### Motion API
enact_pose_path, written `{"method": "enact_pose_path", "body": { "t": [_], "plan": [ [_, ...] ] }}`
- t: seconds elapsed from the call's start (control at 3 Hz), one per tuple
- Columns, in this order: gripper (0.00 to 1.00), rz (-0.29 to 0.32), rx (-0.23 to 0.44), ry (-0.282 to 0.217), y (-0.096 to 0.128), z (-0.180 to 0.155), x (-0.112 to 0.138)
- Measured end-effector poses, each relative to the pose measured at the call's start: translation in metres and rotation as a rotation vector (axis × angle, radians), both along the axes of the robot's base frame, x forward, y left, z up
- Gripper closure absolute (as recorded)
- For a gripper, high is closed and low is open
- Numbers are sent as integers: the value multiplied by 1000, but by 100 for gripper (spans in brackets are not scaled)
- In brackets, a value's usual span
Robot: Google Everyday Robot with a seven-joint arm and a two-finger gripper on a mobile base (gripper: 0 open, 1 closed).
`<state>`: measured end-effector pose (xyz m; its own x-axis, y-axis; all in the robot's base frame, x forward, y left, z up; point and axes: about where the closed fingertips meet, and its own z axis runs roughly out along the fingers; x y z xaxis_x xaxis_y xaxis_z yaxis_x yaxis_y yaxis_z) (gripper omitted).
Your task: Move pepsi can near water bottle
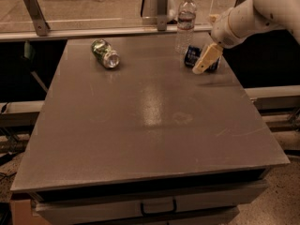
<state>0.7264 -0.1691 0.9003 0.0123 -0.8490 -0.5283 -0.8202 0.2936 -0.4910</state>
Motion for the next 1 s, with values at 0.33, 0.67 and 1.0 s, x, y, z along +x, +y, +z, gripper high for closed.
{"method": "enact_pose_path", "body": {
  "t": [0.33,0.67,1.0],
  "plan": [
    [0,-5,29,-56,-23,45,-32],
    [0,17,75,-81,-62,89,-79],
    [0,37,84,-51,-62,87,-91]
  ]
}}
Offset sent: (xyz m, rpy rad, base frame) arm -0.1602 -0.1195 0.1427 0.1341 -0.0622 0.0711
